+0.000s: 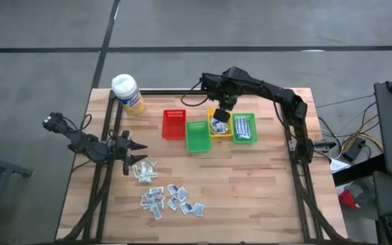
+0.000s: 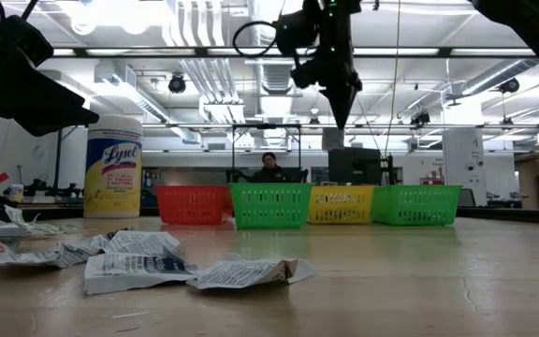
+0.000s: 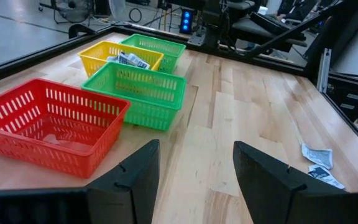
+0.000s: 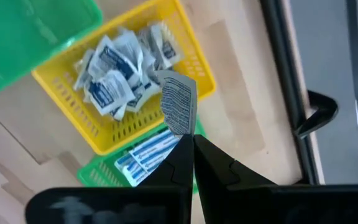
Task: Pick & Place First Aid Supplies
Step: Put the alcohol pad into the yellow basket
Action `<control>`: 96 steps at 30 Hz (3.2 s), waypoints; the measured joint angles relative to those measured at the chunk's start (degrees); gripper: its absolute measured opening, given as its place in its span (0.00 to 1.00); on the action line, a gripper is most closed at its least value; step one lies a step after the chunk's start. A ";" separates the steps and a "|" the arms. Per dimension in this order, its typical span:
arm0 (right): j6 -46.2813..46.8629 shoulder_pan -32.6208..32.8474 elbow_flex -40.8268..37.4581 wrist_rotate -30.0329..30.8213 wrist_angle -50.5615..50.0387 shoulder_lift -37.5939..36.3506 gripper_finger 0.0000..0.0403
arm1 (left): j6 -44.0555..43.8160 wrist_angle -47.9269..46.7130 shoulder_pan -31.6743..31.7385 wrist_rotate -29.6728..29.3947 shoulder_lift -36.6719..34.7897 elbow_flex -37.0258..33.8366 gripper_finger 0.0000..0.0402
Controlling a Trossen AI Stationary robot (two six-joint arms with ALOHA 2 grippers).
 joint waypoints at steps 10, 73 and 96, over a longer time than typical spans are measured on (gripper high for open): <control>-1.71 -0.68 -6.97 -5.23 4.55 -0.05 0.02 | -0.07 0.00 -0.01 -0.09 -0.02 0.00 0.49; -8.95 -2.47 -11.40 -20.71 6.65 -0.51 0.24 | -0.04 0.00 -0.02 -0.28 -0.02 0.00 0.49; 7.32 26.72 -0.03 -20.95 7.75 -1.08 0.18 | -0.26 0.00 -0.02 -0.15 0.00 0.02 0.49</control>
